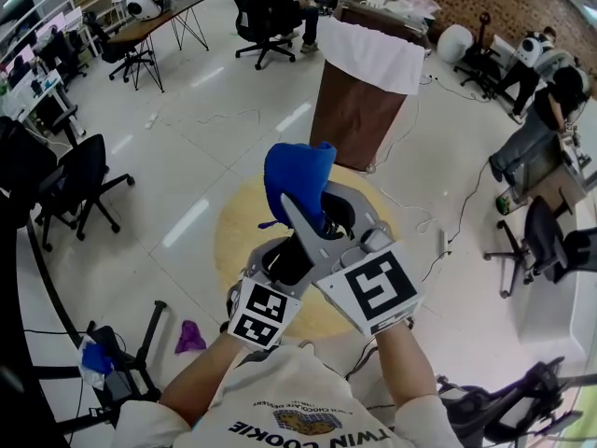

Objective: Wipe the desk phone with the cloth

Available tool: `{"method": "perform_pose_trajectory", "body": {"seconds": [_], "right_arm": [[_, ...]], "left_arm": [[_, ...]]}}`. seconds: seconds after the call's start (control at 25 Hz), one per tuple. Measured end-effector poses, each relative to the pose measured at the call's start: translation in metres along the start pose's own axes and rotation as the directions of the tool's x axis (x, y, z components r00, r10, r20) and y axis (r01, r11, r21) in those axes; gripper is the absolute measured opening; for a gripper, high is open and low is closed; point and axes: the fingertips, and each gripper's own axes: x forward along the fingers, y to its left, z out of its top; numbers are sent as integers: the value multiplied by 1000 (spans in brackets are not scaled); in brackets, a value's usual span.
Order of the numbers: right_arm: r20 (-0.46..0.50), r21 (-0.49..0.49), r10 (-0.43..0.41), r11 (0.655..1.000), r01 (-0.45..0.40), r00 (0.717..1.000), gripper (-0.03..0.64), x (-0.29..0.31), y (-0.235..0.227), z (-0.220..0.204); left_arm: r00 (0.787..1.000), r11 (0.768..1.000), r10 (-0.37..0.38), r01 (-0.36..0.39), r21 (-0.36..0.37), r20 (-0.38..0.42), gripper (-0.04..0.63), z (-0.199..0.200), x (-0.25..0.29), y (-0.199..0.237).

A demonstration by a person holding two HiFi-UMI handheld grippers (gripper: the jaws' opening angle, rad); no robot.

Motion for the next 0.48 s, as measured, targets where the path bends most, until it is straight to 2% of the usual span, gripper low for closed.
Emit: {"method": "perform_pose_trajectory", "body": {"seconds": [0.28, 0.48], "right_arm": [[28, -2, -122, 993, 122, 992, 58, -45, -18, -5], [60, 44, -193, 981, 191, 979, 58, -74, -22, -24]], "left_arm": [[999, 998, 13, -15, -65, -32, 264, -24, 5, 10], [996, 995, 5, -13, -99, -86, 264, -51, 19, 13]]}}
